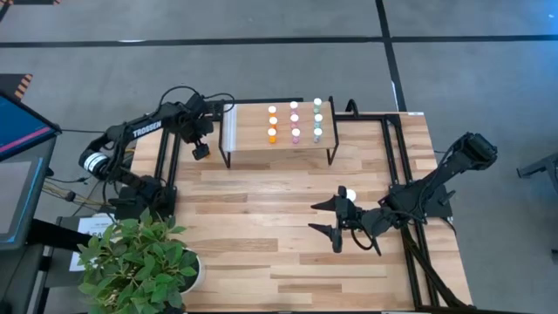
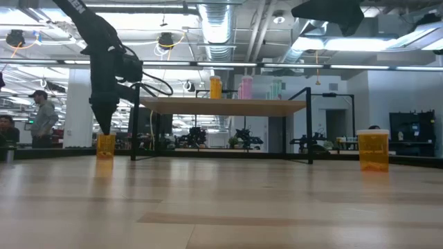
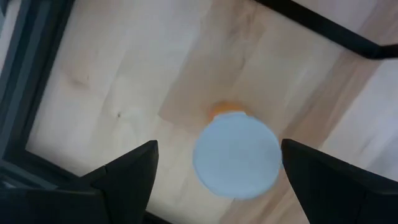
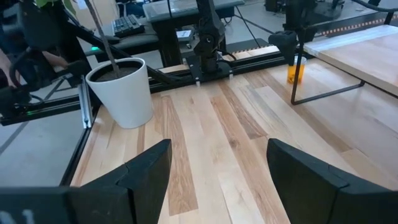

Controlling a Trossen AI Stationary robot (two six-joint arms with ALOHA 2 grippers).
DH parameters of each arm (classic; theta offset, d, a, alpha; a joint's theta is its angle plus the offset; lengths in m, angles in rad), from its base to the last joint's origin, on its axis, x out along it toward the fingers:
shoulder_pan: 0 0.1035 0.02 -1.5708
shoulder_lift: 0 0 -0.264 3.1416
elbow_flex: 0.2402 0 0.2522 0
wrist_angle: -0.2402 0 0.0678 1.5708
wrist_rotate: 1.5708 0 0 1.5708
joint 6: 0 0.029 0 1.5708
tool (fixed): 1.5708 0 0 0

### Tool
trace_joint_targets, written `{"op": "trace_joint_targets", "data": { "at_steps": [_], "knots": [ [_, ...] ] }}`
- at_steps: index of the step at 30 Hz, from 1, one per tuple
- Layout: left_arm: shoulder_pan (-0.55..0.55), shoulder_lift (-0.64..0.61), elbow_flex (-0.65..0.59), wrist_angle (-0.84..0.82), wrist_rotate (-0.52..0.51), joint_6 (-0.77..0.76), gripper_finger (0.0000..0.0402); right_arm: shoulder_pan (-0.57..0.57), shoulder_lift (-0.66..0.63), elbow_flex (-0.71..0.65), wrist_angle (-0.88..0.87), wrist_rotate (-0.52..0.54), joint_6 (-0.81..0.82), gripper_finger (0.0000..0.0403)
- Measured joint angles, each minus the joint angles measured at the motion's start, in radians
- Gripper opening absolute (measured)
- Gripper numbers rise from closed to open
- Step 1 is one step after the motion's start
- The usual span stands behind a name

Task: Pick and place medicine bottles onto shelf by color
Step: Put the top large orange pill bottle on the shelf

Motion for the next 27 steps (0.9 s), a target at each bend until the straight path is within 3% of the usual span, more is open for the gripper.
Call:
{"op": "trace_joint_targets", "data": {
  "at_steps": [9,21,27],
  "knots": [
    [0.000,0.007,-0.004,0.017,-0.001,0.009,0.0316,0.000,0.000,0.000,0.000,0.000,0.000,0.0284],
    [0.000,0.007,-0.004,0.017,-0.002,0.009,0.0213,0.000,0.000,0.000,0.000,0.000,-0.001,0.0284],
    [-0.001,0.006,0.000,0.007,-0.013,0.010,0.0186,0.000,0.000,0.000,0.000,0.000,-0.002,0.0284]
  ]
}}
